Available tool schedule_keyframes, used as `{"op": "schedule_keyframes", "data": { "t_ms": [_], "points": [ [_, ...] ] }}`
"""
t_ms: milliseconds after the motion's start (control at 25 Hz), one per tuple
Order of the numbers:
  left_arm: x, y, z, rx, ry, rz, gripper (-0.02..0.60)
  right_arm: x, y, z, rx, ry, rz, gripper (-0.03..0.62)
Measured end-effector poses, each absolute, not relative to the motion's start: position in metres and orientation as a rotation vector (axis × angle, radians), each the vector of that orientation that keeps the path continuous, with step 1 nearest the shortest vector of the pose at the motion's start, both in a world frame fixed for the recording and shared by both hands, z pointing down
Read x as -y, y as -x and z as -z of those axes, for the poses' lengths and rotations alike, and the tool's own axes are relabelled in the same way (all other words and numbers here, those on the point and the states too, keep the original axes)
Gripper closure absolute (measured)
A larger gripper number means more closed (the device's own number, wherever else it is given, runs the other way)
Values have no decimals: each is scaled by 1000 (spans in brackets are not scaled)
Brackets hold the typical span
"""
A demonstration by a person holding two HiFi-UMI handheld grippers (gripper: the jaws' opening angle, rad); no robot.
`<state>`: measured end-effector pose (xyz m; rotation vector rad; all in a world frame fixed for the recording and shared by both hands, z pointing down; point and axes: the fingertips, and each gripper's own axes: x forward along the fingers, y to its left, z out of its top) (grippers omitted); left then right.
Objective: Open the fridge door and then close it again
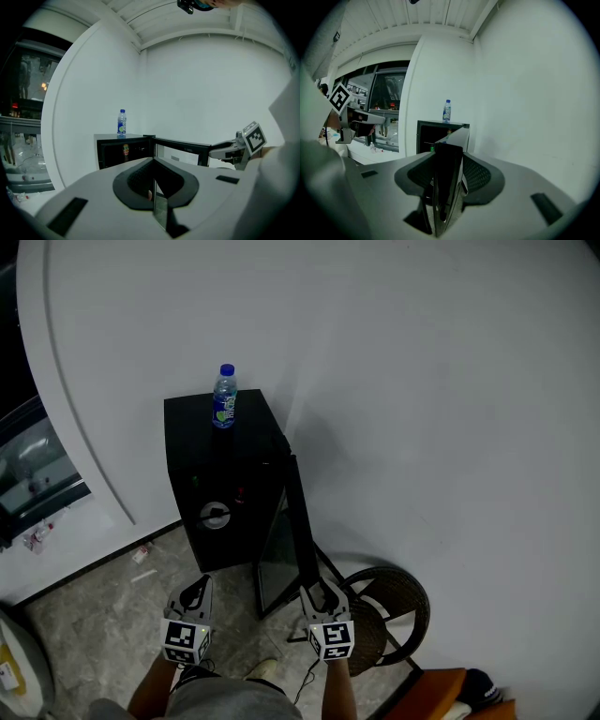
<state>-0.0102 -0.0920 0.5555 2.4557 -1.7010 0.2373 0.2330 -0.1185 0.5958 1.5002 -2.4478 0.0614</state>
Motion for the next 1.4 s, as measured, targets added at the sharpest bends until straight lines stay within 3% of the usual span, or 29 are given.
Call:
{"op": "schedule_keyframes", "data": {
  "t_ms": [1400],
  "points": [
    [123,147,-555,1631,-2504,-190,578,126,-83,-592,2380,-1585,-54,428]
  ]
}}
